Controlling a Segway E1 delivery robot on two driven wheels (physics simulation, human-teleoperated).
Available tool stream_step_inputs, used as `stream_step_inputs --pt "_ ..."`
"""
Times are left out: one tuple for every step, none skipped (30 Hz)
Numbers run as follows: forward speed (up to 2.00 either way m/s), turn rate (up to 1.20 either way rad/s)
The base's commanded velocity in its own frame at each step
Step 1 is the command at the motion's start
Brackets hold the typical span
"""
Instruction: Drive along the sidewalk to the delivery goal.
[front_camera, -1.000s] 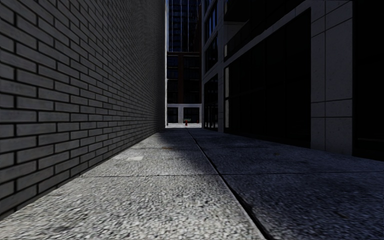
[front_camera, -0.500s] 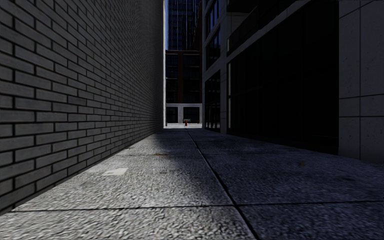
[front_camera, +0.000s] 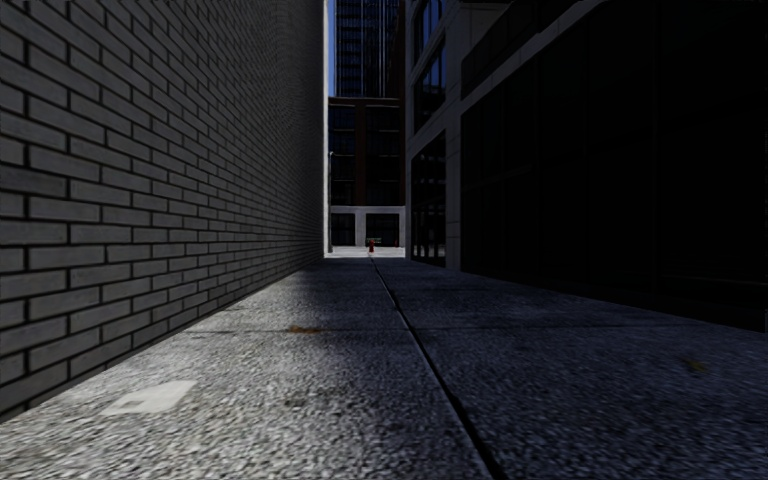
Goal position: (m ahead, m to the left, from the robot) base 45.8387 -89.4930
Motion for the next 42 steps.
stream_step_inputs --pt "2.00 0.00" --pt "2.00 0.00" --pt "2.00 0.00" --pt "2.00 0.00" --pt "2.00 0.00" --pt "2.00 0.00" --pt "2.00 0.00" --pt "2.00 0.00" --pt "2.00 0.00" --pt "2.00 0.00" --pt "2.00 0.00" --pt "2.00 0.00" --pt "2.00 0.00" --pt "2.00 0.00" --pt "2.00 0.00" --pt "2.00 0.00" --pt "2.00 0.00" --pt "2.00 0.00" --pt "2.00 0.00" --pt "2.00 0.00" --pt "2.00 0.00" --pt "2.00 0.00" --pt "2.00 0.00" --pt "2.00 0.00" --pt "2.00 0.00" --pt "2.00 0.00" --pt "2.00 0.00" --pt "2.00 0.00" --pt "2.00 0.00" --pt "2.00 0.00" --pt "2.00 0.00" --pt "2.00 0.00" --pt "2.00 0.00" --pt "2.00 0.00" --pt "2.00 0.00" --pt "2.00 0.00" --pt "2.00 0.00" --pt "2.00 0.00" --pt "2.00 0.00" --pt "2.00 0.00" --pt "2.00 0.00" --pt "2.00 0.00"
